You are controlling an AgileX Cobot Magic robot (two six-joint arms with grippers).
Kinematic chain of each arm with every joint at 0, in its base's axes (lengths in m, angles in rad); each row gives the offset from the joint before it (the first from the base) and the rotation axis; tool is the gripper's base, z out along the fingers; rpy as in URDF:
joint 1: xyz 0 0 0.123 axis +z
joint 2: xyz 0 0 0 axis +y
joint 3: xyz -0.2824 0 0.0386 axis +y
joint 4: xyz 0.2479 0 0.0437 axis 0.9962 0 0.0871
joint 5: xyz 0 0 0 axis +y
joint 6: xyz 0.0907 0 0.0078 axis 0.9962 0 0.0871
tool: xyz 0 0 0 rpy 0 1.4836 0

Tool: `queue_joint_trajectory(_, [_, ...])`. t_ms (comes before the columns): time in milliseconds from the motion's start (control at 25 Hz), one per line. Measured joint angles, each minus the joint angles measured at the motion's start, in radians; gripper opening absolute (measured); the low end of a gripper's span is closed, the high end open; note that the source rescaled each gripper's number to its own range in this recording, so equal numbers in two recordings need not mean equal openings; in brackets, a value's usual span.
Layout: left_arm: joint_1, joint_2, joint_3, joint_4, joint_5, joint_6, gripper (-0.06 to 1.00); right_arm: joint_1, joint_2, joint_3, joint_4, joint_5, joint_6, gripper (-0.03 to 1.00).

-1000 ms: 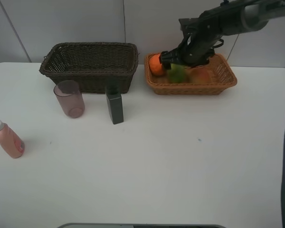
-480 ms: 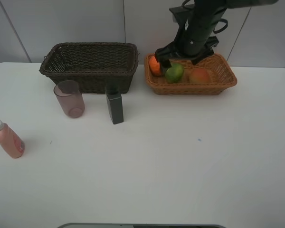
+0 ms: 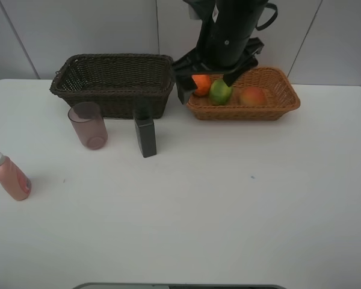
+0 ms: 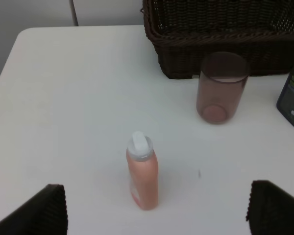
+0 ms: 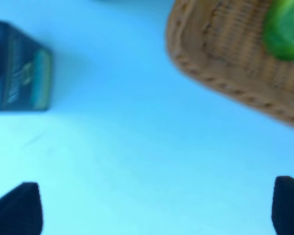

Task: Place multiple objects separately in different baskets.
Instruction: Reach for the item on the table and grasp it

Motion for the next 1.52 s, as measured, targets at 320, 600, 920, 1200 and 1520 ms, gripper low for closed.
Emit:
queue_joint_trajectory(320, [0.0, 0.0, 0.0, 0.0, 0.0, 0.0, 0.94, 0.015, -0.194, 0.215, 0.05, -0.001, 0.015, 0.96])
queue_joint_trajectory(600, [0.0, 0.0, 0.0, 0.0, 0.0, 0.0, 0.94, -0.139, -0.513, 0.481, 0.048, -0.021, 0.038, 0.96])
queue_joint_trajectory(920, [0.0, 0.0, 0.0, 0.0, 0.0, 0.0, 0.94, -0.426, -0.919, 0.692, 0.045, 0.025, 0.032, 0.96])
queue_joint_trajectory(1200, [0.0, 0.0, 0.0, 0.0, 0.0, 0.0, 0.94, -0.523, -1.295, 0.732, 0.037, 0.123, 0.019, 0.96])
queue_joint_trajectory(1520, [0.0, 0.0, 0.0, 0.0, 0.0, 0.0, 0.94, -0.523, -1.593, 0.802, -0.009, 0.124, -0.049, 0.96])
